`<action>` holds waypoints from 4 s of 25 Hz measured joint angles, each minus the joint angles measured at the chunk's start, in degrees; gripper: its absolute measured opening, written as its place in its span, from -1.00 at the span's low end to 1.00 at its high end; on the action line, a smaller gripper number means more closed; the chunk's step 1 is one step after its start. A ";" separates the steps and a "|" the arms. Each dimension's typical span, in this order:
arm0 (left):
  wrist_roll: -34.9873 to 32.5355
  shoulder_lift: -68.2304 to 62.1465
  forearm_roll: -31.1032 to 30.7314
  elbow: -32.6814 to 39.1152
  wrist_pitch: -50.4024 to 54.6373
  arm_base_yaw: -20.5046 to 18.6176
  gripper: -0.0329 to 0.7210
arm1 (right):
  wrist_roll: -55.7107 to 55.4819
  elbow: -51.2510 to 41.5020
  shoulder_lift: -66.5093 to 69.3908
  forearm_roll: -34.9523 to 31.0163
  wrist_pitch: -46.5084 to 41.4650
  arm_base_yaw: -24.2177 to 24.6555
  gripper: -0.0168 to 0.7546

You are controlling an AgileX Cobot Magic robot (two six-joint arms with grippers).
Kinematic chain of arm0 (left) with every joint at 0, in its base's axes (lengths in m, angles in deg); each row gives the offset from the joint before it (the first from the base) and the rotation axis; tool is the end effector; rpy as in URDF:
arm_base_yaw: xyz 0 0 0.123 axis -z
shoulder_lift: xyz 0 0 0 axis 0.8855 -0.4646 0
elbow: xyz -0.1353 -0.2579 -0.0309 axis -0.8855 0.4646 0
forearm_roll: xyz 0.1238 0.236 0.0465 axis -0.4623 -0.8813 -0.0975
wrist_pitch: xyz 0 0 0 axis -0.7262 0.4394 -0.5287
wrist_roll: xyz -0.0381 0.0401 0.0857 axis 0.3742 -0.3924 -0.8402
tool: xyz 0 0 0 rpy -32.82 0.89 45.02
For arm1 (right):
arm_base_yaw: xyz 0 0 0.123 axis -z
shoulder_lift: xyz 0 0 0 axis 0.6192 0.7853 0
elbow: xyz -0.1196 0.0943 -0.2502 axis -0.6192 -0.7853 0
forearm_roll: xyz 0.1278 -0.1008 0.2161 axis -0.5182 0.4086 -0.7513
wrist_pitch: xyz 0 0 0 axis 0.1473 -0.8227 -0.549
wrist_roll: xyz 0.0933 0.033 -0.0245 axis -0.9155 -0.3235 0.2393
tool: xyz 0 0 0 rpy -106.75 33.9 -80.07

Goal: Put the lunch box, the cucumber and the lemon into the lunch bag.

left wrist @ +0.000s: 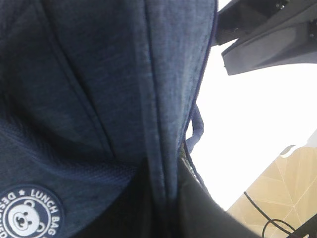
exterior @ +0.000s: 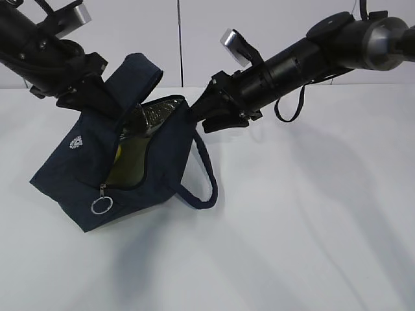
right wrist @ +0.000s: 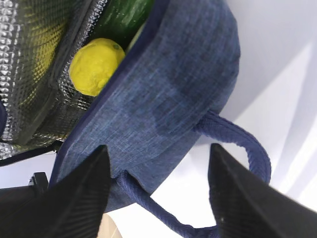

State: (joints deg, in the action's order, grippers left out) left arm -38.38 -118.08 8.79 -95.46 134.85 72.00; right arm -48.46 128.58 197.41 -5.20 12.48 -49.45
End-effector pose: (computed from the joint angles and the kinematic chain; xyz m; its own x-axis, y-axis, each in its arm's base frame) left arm 0.3880 -0.1247 0.2562 -0.8992 0.2049 -0.3865 0.3923 0.7688 -0.5051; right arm 0.4748 0.1787 0.1870 -0.8729 -0.2396 -0.4249 -0.4866 0.4896 0.7236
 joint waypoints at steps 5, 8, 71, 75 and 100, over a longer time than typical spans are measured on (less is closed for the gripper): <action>0.00 0.00 0.00 0.00 0.49 0.00 -0.87 | -2.30 0.00 0.00 1.61 -0.38 0.00 0.26; 0.00 0.00 -0.10 0.00 0.48 0.00 -0.87 | -3.59 0.00 0.00 2.29 -0.38 0.00 0.26; 0.00 -3.32 17.12 0.00 -2.02 9.08 -0.87 | -19.54 10.11 -6.65 30.58 -3.96 -3.11 -0.93; -0.12 -5.52 18.84 0.00 -3.05 9.69 -0.87 | -20.57 10.11 -6.65 33.44 -3.96 -3.11 -0.93; -0.46 -8.16 21.02 0.00 -6.40 9.91 -0.23 | -19.62 7.98 -6.65 32.56 -2.66 -3.11 -0.32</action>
State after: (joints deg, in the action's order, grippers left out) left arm -38.85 -126.24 29.81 -95.46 128.45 81.92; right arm -68.08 136.56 190.76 27.37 9.82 -52.57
